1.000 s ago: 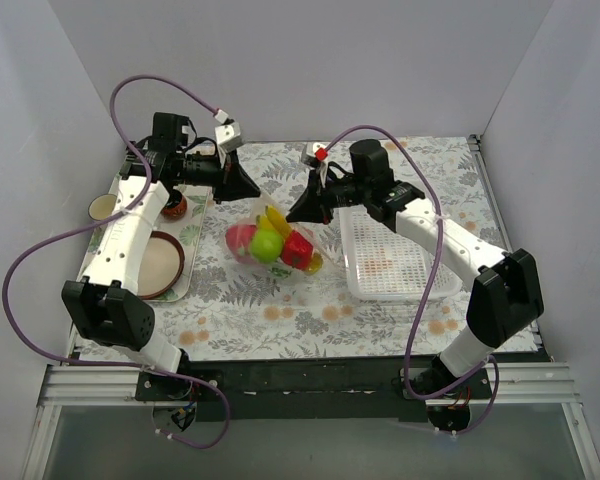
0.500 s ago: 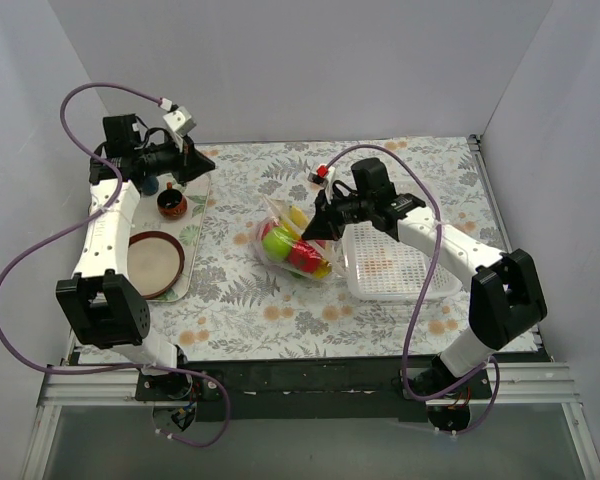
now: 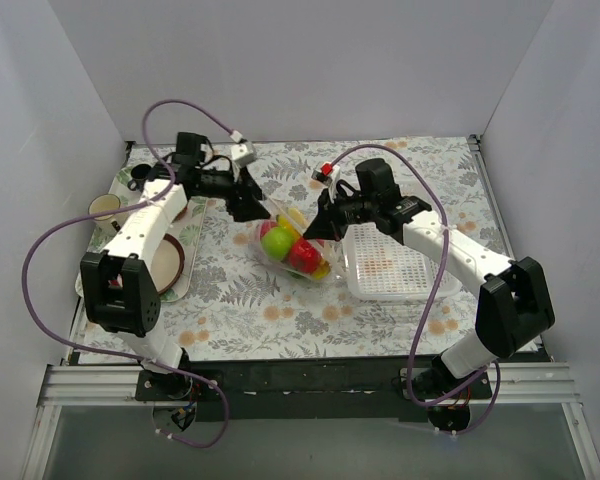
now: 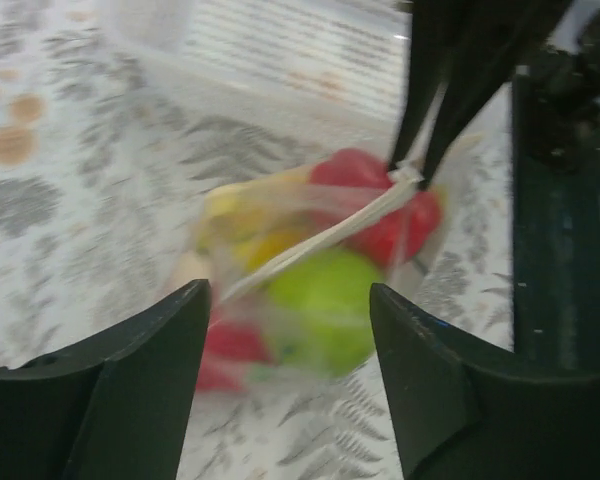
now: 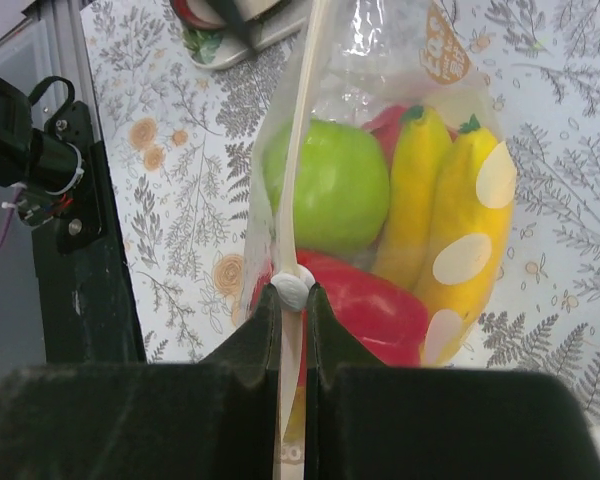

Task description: Open the zip-top bag and remove the fake food

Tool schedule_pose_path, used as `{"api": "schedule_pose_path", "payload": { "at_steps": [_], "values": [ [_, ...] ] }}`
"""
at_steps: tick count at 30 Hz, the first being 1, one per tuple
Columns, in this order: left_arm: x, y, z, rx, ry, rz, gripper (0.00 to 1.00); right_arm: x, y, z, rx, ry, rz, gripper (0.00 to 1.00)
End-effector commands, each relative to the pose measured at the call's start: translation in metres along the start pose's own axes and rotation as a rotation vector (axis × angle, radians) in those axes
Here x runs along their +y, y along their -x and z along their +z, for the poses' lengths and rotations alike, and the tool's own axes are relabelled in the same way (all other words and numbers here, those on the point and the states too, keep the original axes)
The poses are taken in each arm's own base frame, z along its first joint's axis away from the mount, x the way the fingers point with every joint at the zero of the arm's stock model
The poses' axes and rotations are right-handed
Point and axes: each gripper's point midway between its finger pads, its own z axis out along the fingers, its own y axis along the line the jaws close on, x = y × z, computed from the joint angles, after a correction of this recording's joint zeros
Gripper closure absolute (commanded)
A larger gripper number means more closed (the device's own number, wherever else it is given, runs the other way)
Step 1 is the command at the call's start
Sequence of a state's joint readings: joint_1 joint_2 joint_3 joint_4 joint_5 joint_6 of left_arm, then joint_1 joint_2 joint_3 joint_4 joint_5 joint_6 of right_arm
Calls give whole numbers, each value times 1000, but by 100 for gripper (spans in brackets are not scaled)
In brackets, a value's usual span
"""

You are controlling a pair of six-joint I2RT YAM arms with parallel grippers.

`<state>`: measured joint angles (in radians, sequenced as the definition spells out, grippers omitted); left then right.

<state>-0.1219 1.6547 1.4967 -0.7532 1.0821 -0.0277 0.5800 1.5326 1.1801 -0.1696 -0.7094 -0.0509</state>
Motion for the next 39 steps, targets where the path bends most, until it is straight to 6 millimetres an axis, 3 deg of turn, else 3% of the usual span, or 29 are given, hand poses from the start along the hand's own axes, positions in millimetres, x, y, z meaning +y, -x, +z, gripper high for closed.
{"api": "schedule_pose_path", "payload": {
  "at_steps": [1, 6, 10, 14, 16, 19, 27, 33, 37, 39],
  "values": [
    [-63, 26, 12, -58, -181, 88, 33, 28, 56, -4, -104, 76, -92, 99],
    [-61, 47, 11, -68, -176, 153, 32, 38, 60, -1, -97, 101, -109, 99],
    [-48, 53, 7, -34, -106, 228, 32, 40, 58, 1, -79, 114, -115, 99],
    [-18, 51, 0, 33, 45, 319, 33, 43, 58, 1, -75, 124, -121, 99],
    [-18, 50, 2, 41, 24, 337, 32, 44, 59, 1, -76, 127, -124, 99],
    [-39, 54, 4, 9, -74, 352, 28, 44, 58, 1, -67, 128, -127, 99],
    [-87, 30, 11, 99, -257, 408, 25, 42, 63, 2, -60, 125, -146, 99],
    [-79, 8, 18, 197, -221, 459, 23, 44, 68, 3, -60, 135, -148, 99],
    [-75, 2, 21, 227, -211, 457, 31, 44, 70, 2, -59, 132, -155, 99],
    [-68, -1, 22, 246, -184, 474, 42, 45, 70, 2, -58, 133, -159, 99]
  ]
}}
